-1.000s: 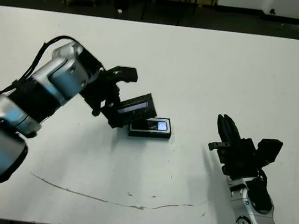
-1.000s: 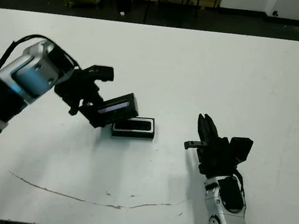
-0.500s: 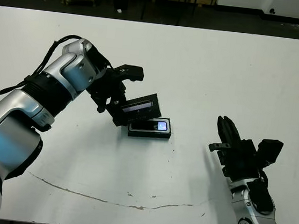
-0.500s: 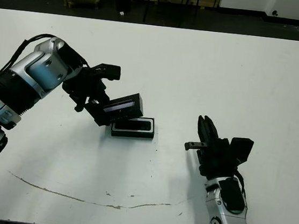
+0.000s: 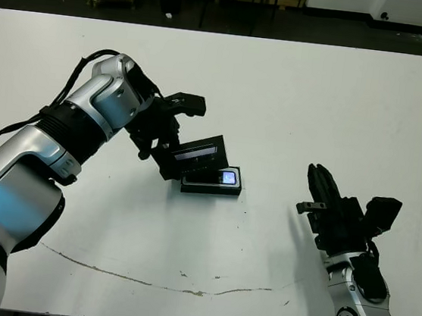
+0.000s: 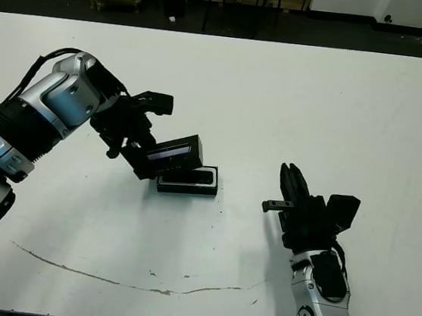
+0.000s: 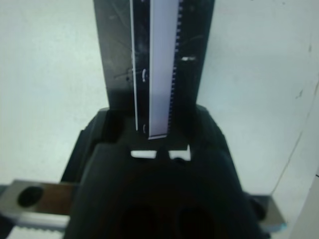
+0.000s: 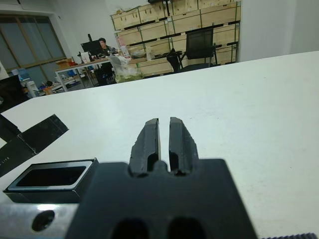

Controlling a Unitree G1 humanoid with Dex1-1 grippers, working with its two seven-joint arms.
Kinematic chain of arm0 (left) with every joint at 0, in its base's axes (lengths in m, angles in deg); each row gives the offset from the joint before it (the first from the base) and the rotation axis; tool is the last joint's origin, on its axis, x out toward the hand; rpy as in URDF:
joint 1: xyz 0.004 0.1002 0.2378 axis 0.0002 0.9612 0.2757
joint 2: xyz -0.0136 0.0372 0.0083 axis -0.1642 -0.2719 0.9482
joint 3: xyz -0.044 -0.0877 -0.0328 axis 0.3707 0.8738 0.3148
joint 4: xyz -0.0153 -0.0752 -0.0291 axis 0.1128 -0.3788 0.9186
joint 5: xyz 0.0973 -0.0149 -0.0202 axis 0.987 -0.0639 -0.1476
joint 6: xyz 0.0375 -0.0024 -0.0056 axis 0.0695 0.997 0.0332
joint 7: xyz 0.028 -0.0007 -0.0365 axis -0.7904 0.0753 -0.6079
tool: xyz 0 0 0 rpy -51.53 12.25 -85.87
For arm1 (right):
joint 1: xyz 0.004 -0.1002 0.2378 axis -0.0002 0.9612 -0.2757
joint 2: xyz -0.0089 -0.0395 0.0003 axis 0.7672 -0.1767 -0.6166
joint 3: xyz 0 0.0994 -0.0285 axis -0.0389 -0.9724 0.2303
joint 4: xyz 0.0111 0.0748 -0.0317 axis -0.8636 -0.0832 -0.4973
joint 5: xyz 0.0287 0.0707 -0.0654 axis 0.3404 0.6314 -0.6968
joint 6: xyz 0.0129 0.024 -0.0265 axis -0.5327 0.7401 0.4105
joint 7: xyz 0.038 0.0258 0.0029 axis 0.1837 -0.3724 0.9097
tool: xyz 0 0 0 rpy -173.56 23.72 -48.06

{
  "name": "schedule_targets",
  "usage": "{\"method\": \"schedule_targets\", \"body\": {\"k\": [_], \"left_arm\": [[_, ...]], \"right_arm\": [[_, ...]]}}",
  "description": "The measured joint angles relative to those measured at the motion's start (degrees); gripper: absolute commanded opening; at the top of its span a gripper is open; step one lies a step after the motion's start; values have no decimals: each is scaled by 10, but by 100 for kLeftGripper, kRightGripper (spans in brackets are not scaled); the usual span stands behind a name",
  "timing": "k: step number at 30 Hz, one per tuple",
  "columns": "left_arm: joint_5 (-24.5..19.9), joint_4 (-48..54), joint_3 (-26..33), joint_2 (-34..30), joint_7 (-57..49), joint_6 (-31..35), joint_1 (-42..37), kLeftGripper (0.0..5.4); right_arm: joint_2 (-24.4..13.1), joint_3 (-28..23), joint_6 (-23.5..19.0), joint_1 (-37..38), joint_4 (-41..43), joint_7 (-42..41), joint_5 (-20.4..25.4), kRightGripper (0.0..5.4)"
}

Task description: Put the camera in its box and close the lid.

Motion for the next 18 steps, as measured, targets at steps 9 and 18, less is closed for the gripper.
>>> {"method": "schedule_targets", "body": {"k": [9, 18], "left_arm": [[1, 3, 0, 3, -3, -11, 1, 208], [2, -2, 0, 9, 0, -17, 3, 208]], "right_arm": [[0, 1, -5, 0, 2, 1, -1, 0], [0, 5, -3, 0, 1, 0, -12, 0]]}}
